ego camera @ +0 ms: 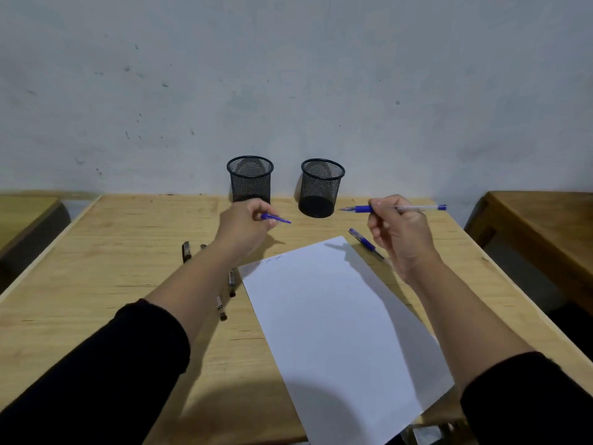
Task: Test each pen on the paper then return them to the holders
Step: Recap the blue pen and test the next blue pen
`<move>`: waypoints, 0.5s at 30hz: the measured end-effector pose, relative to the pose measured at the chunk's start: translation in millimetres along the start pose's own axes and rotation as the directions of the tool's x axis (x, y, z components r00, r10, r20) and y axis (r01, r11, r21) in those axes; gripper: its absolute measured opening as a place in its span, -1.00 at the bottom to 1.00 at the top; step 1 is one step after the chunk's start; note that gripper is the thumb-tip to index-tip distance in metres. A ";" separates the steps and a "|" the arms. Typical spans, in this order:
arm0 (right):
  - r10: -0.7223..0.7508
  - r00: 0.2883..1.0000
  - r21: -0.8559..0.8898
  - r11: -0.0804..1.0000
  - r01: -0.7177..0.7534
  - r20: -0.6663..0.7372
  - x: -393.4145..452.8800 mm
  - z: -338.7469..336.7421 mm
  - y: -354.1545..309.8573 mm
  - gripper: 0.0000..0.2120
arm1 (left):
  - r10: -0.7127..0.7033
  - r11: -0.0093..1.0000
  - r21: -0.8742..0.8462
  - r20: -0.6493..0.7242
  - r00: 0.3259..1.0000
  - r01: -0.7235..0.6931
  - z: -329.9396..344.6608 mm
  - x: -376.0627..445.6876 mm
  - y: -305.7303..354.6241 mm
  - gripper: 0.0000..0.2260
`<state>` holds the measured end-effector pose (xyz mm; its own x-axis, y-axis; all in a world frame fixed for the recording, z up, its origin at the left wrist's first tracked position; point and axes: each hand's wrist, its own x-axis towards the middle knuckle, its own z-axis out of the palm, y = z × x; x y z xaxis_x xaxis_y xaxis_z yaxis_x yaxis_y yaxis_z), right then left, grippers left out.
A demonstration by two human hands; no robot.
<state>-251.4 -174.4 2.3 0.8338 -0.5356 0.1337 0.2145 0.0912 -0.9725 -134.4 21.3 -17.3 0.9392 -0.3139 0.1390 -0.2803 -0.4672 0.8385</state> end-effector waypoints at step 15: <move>0.107 0.993 -0.125 0.987 -0.100 0.054 -9.7 20.6 41.0 -0.87 | -0.038 0.969 0.246 0.030 0.999 0.030 28.8 -2.6 -22.6 -0.83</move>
<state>-240.2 -148.1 -34.9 0.8781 -0.4769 0.0387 0.0648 0.0383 -0.9972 -136.2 8.8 -51.8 0.9429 -0.3205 0.0911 -0.2925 -0.6651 0.6871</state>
